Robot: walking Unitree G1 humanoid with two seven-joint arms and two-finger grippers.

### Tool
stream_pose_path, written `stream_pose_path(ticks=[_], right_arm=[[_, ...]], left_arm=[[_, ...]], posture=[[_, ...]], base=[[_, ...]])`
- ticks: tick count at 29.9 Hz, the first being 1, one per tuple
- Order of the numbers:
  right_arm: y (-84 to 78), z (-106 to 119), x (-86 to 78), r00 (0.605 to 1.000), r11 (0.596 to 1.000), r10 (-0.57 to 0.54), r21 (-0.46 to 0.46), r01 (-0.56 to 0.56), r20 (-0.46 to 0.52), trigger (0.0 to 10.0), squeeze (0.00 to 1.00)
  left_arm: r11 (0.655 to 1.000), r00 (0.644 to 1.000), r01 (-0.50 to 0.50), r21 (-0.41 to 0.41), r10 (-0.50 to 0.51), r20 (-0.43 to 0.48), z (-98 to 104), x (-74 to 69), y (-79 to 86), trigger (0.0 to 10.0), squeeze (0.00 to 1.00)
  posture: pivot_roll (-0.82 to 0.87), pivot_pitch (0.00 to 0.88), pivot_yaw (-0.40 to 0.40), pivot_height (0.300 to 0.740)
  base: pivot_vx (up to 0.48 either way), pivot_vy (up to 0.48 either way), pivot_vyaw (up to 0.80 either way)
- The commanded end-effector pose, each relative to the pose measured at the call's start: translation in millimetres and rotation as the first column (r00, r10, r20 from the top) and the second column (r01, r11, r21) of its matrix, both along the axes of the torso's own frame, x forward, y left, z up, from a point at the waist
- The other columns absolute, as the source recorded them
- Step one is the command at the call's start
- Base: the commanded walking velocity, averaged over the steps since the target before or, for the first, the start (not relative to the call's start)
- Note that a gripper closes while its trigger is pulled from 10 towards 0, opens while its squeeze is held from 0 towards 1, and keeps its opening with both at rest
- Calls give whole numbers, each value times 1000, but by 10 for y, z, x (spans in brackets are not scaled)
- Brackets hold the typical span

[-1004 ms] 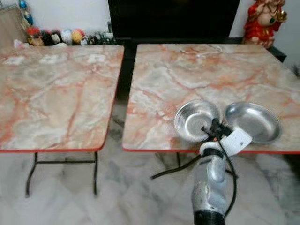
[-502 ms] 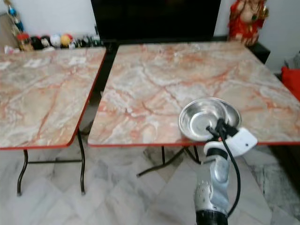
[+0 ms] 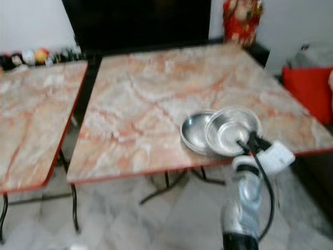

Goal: Setting the table

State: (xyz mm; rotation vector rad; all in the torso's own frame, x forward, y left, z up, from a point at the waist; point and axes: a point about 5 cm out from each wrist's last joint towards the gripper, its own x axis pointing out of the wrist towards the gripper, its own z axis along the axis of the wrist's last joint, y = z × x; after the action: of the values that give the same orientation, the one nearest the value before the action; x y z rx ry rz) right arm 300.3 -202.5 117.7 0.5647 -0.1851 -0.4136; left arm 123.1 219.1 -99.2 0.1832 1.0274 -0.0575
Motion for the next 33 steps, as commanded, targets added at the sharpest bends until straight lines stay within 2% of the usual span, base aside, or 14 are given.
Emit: stream_pose_path(ticks=[1, 8, 12, 17, 20, 22, 28, 33], right_arm=[[141, 64, 61, 999, 999, 46, 4, -46, 26, 10000, 0], [202, 107, 75, 994, 996, 92, -3, -92, 55, 10000, 0], [229, 152, 16, 995, 996, 76, 44, -79, 69, 10000, 0], [364, 232, -108, 990, 992, 117, 43, -120, 75, 10000, 0], [409, 213, -166, 990, 987, 121, 95, -127, 66, 10000, 0], [422, 172, -189, 993, 979, 106, 173, -112, 44, 10000, 0], [404, 81, -199, 997, 971, 69, 233, -58, -39, 10000, 0], [416, -49, -187, 989, 957, 106, 280, -74, -101, 10000, 0]], left_arm=[[1000, 1000, -15, 21, 16, -24, -10, -79, 78, 10000, 0], [999, 1000, -12, 30, 13, -24, -8, -78, 90, 10000, 0], [999, 1000, -9, 32, 10, -21, -5, -74, 92, 10000, 0], [999, 1000, -8, 40, 9, -23, -6, -87, 106, 10000, 0], [999, 1000, -4, 40, 5, -26, -7, -90, 106, 10000, 0], [999, 1000, 0, 40, 1, -29, -8, -92, 106, 10000, 0], [999, 999, 5, 40, -4, -32, -8, -92, 108, 10000, 0], [999, 999, 11, 44, -10, -34, -7, -91, 112, 10000, 0]], posture=[[31, 0, 35, 740], [24, 0, 41, 740], [32, 0, 38, 740], [23, 0, 38, 740], [15, 0, 42, 740], [12, 0, 44, 740], [15, 0, 43, 740], [18, 0, 43, 740]], base=[[0, 0, 0], [0, 0, 0], [0, 0, 0], [0, 0, 0], [0, 0, 0], [0, 0, 0], [0, 0, 0], [0, 0, 0]])
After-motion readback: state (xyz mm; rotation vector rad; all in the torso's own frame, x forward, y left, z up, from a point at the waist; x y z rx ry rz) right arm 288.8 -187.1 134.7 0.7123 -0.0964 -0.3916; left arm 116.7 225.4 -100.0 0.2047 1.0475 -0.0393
